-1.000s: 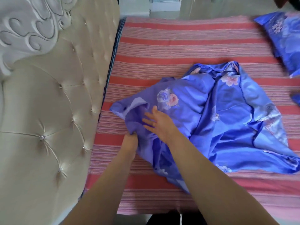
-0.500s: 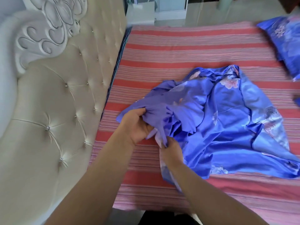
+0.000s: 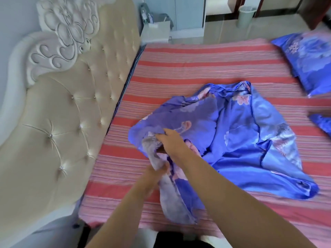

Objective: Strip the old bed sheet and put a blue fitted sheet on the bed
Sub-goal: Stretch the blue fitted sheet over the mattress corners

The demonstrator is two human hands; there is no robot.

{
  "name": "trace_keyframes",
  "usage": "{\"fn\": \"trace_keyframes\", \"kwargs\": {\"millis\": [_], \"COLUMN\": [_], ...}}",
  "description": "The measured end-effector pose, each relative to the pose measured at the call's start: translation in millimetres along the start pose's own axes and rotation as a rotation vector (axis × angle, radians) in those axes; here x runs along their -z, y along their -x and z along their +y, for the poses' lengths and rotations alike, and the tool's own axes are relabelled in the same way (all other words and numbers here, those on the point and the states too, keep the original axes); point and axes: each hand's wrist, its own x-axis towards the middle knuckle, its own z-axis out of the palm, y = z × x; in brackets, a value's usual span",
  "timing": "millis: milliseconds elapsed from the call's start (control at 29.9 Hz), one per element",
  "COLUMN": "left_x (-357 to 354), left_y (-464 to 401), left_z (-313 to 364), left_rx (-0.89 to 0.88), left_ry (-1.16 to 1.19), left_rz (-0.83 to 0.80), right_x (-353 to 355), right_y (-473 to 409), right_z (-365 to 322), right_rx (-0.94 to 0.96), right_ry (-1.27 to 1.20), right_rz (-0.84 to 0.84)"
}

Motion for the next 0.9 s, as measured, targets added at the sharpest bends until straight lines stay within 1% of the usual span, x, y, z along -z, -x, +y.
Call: {"fn": "trace_keyframes", "kwargs": {"millis": [33, 67, 100, 134, 167, 200, 234, 267, 301, 334, 367, 401, 434, 468, 501, 568, 601, 635, 702, 735, 768, 802, 835, 869, 902], "left_x": [-1, 1, 11, 21, 31, 44, 53, 59, 61, 62, 60, 62, 67, 70, 80, 104, 115, 125, 139, 139, 145, 152, 166, 178, 186], "left_y": [-3, -3, -7, -8, -8, -9, -6, -3, 2, 4, 11, 14, 17, 21, 27, 34, 35, 33, 31, 36, 34, 35, 35, 39, 42], "left_z": [3, 8, 14, 20, 22, 22, 28, 34, 43, 52, 64, 71, 78, 84, 91, 97, 99, 99, 102, 108, 110, 114, 118, 123, 129], "left_rx": [0.016, 0.013, 0.016, 0.013, 0.021, -0.001, -0.018, -0.034, -0.045, -0.067, -0.083, -0.091, -0.092, -0.090, -0.086, -0.132, -0.172, -0.242, -0.445, -0.511, -0.540, -0.531, -0.476, -0.375, -0.243], "left_ry": [0.014, 0.012, 0.027, 0.066, 0.078, 0.090, 0.083, 0.112, 0.164, 0.235, 0.311, 0.361, 0.398, 0.422, 0.433, 0.446, 0.456, 0.474, 0.514, 0.506, 0.506, 0.514, 0.507, 0.479, 0.465], "left_rz": [0.201, 0.355, 0.463, 0.513, 0.540, 0.562, 0.580, 0.575, 0.555, 0.518, 0.488, 0.451, 0.429, 0.388, 0.353, 0.331, 0.366, 0.459, 0.673, 0.718, 0.697, 0.633, 0.581, 0.490, 0.388], "right_x": [-5, -8, -10, -8, -3, 5, 15, 24, 27, 30, 31, 28, 21, 17, 13, 3, -2, -5, -11, -18, -29, -39, -52, -67, -81], "right_y": [6, 15, 24, 29, 33, 34, 33, 36, 43, 44, 45, 47, 51, 48, 40, 23, 16, 9, 5, 4, 0, -5, -10, -15, -20], "right_z": [-2, 3, 5, 13, 26, 46, 70, 91, 107, 127, 143, 151, 149, 149, 152, 150, 145, 142, 135, 132, 129, 127, 126, 123, 119], "right_rx": [-0.020, -0.037, -0.029, -0.016, -0.012, -0.049, -0.150, -0.340, -0.580, -0.785, -0.897, -0.907, -0.841, -0.760, -0.711, -0.672, -0.633, -0.604, -0.566, -0.525, -0.459, -0.410, -0.349, -0.279, -0.209], "right_ry": [-0.052, -0.099, -0.134, -0.112, -0.031, 0.082, 0.164, 0.178, 0.094, -0.135, -0.433, -0.673, -0.815, -0.907, -0.967, -0.979, -0.947, -0.880, -0.757, -0.675, -0.570, -0.404, -0.142, 0.121, 0.310], "right_rz": [-0.067, -0.136, -0.175, -0.122, 0.026, 0.242, 0.438, 0.536, 0.531, 0.440, 0.302, 0.193, 0.139, 0.164, 0.233, 0.301, 0.329, 0.367, 0.440, 0.460, 0.449, 0.411, 0.376, 0.359, 0.352]}}
